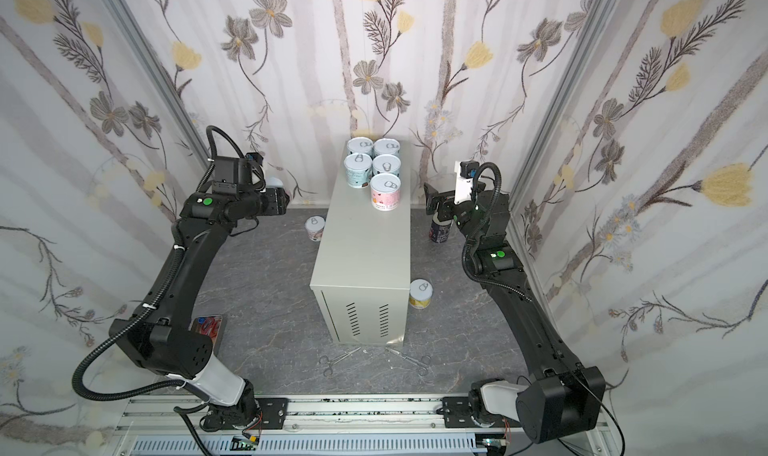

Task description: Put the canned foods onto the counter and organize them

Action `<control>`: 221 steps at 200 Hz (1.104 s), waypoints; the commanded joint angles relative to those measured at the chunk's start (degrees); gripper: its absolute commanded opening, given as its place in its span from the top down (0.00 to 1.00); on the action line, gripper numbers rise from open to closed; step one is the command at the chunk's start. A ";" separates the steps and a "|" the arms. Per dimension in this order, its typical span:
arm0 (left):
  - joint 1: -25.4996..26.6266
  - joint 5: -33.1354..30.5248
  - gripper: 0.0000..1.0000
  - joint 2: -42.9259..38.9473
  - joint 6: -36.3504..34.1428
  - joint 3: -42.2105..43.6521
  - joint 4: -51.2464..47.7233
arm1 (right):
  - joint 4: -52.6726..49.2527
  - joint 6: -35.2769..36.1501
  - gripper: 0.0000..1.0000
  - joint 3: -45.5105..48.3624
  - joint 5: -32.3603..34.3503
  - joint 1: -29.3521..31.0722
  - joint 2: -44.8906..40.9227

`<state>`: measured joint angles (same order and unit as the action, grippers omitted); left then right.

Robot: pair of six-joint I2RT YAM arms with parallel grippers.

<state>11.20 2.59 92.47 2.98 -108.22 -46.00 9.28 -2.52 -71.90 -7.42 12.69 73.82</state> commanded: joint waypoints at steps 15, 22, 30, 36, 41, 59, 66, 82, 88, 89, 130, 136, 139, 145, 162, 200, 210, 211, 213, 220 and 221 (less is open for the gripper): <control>2.87 5.11 0.49 -1.32 -0.96 -3.91 -0.38 | 2.41 0.03 0.00 -3.22 -2.23 -0.03 2.64; 3.28 5.80 0.49 -1.30 -0.96 -4.56 -0.56 | 2.41 -0.18 0.00 -3.85 -2.38 -0.03 3.26; 3.82 6.34 0.49 -1.16 -0.96 -5.40 -0.95 | 2.33 -0.35 0.00 -4.61 -2.51 -0.03 3.96; 4.27 6.62 0.49 -1.08 -0.97 -6.09 -1.23 | 2.36 -0.42 0.00 -5.18 -2.79 -0.03 4.41; 4.52 6.70 0.49 -0.99 -1.05 -6.64 -1.47 | 2.37 -0.42 0.00 -5.55 -3.05 -0.03 4.76; 5.68 7.64 0.49 -0.59 -1.59 -8.56 -2.23 | 2.49 -0.56 0.00 -6.70 -3.66 -0.03 6.01; 6.12 8.21 0.49 -0.38 -1.73 -9.20 -2.42 | 2.50 -0.49 0.00 -7.03 -3.91 -0.03 6.45; 7.41 9.54 0.49 0.21 -2.39 -10.43 -2.93 | 2.50 -0.72 0.00 -7.64 -4.41 -0.03 7.33; 7.89 9.53 0.49 0.49 -2.66 -10.98 -3.23 | 2.50 -0.68 0.00 -7.77 -4.57 -0.03 7.60; 8.06 9.53 0.49 0.55 -2.74 -11.14 -3.27 | 2.50 -0.75 0.00 -7.75 -4.60 -0.03 7.63; 11.28 8.75 0.49 4.58 -4.66 -18.45 -8.01 | 2.32 -1.04 0.00 -7.74 -5.24 -0.03 8.44; 11.72 8.82 0.49 5.40 -4.97 -19.81 -8.80 | 2.24 -1.08 0.00 -7.80 -5.24 -0.05 8.51; 12.00 8.76 0.49 5.75 -5.20 -20.51 -9.14 | 2.17 -1.14 0.00 -7.76 -5.24 -0.03 8.53; 12.53 8.67 0.49 6.00 -5.47 -20.89 -9.08 | 2.02 -1.23 0.00 -7.73 -5.24 0.00 8.53; 13.61 8.76 0.49 6.41 -5.92 -21.83 -8.96 | 1.71 -1.52 0.00 -7.70 -5.65 0.06 8.70; 15.75 8.24 0.49 7.56 -6.58 -22.78 -9.37 | 1.36 -1.76 0.00 -7.70 -6.11 0.06 8.80; 16.18 7.80 0.49 7.79 -6.73 -22.82 -9.39 | 1.38 -1.95 0.00 -7.65 -6.33 0.01 8.88; 16.20 7.79 0.48 7.80 -6.75 -22.82 -9.43 | 1.37 -2.04 0.00 -7.64 -6.36 0.03 8.93; 16.26 7.78 0.49 7.88 -6.69 -22.89 -9.45 | 1.38 -2.05 0.00 -7.67 -6.39 0.05 8.96; 16.44 7.78 0.48 8.20 -6.63 -23.14 -9.37 | 1.46 -2.21 0.00 -7.63 -6.55 0.14 9.02; 16.50 7.78 0.48 8.23 -6.65 -23.20 -9.37 | 1.45 -2.26 0.00 -7.64 -6.55 0.14 9.04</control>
<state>27.11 10.87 100.16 -2.52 -130.30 -57.89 9.58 -4.08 -79.20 -12.38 12.73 82.56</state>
